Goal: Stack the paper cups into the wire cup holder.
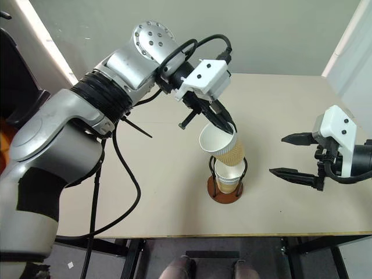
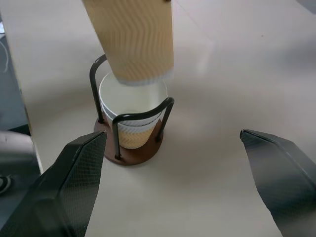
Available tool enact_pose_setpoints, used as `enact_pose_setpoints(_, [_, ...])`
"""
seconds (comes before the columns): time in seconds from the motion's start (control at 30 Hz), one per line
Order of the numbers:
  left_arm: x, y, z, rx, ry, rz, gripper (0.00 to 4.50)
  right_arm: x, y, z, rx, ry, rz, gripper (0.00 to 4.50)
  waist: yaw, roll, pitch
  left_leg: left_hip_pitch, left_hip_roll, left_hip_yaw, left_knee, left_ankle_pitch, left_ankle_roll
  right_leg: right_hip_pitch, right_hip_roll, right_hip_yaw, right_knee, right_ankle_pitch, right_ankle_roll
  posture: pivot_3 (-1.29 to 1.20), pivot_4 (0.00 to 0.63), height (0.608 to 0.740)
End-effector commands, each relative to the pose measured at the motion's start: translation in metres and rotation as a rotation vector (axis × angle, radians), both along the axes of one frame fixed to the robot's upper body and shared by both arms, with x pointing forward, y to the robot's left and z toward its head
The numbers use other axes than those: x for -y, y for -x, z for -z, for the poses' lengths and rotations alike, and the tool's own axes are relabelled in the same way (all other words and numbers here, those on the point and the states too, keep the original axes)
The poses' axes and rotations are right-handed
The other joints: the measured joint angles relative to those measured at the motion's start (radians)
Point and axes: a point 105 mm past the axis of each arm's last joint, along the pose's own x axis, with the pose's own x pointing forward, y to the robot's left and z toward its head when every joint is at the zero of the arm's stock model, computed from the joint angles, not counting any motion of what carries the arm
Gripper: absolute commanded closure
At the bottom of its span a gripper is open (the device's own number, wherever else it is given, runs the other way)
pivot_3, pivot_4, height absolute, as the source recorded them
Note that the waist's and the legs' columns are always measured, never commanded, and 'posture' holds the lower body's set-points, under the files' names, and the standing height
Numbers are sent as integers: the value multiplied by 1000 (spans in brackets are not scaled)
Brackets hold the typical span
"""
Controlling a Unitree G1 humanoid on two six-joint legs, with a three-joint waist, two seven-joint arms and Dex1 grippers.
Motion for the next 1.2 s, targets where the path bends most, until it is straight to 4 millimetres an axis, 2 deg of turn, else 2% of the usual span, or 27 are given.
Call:
enact_pose_setpoints(0.03, [4,6,2,2,-23,54,4436,1,7,-11,55,7,21,0,4,0,0,0,0,1,1,-2,2,0,0,3,0,0,1,0,150,740])
enact_pose_setpoints(0.27, [12,3,14,-20,-42,50,4436,2,9,-9,61,17,47,0,8,0,0,-2,-2,7,14,-11,10,0,-1,13,0,-1,9,0,150,740])
enact_pose_setpoints(0.37, [13,1,18,-12,-54,50,3908,1,10,-8,63,17,49,0,8,0,0,-2,-3,8,15,-12,11,1,-2,14,-1,0,11,0,150,740])
enact_pose_setpoints(0.73, [15,0,16,-1,-33,49,131,-3,7,-8,68,20,33,0,8,0,0,-1,-4,9,16,-12,12,1,-2,15,0,0,11,0,150,740])
enact_pose_setpoints(0.87, [12,-4,10,-28,26,19,131,-2,-12,-19,158,-5,82,0,8,1,0,0,-4,9,16,-12,12,1,-2,16,0,1,12,0,150,740])
enact_pose_setpoints(1.0, [1,-10,4,-49,79,-34,131,-1,-40,-41,286,-69,154,0,7,1,-1,2,-4,9,16,-12,13,2,-2,17,1,1,12,0,150,740])
enact_pose_setpoints(1.13, [-13,-15,-4,-66,142,-83,131,-3,-66,-79,410,-198,217,0,1,3,-1,5,-4,9,16,-17,23,3,-2,17,1,2,12,0,150,740])
enact_pose_setpoints(1.2, [-22,-19,-7,-72,166,-116,131,-17,-66,-115,493,-308,160,0,-4,5,-1,5,-4,9,16,-16,23,2,-2,17,2,2,12,0,150,740])
